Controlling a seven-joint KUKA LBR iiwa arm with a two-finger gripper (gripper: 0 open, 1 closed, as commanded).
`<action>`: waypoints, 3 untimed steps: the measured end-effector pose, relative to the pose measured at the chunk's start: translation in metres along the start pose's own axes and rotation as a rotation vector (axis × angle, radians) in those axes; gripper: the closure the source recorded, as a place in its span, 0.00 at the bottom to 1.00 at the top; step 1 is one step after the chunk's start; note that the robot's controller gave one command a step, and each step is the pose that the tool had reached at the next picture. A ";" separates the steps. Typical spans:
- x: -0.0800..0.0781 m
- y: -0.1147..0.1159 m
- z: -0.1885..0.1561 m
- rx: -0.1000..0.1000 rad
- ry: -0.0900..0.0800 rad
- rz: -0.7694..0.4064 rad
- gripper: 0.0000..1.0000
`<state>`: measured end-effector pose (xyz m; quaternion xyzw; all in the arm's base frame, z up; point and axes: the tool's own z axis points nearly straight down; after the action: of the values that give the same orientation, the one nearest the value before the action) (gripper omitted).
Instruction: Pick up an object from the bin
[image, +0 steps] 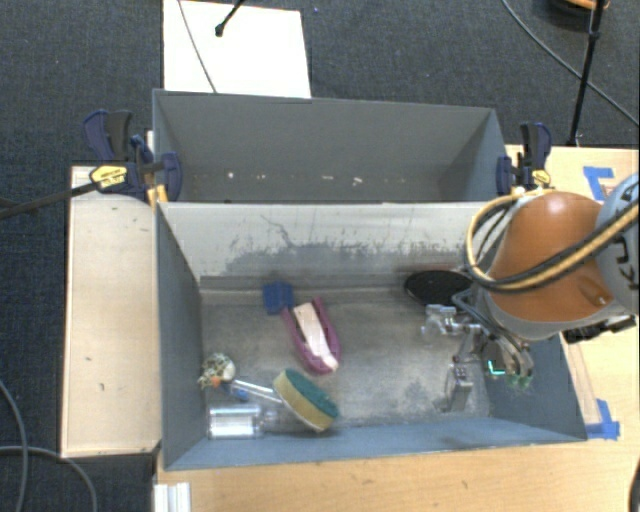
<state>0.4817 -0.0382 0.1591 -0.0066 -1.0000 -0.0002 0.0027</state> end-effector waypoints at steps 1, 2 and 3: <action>-0.081 -0.094 0.073 0.003 -0.006 -0.195 0.00; -0.105 -0.092 0.077 -0.003 0.007 -0.198 0.00; -0.105 -0.063 0.077 0.002 0.003 -0.049 0.00</action>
Offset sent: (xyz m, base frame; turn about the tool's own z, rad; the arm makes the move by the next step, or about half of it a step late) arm 0.0793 -0.0922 -0.0726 -0.1986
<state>0.5852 -0.1025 0.0816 0.0180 -0.9998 0.0006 0.0044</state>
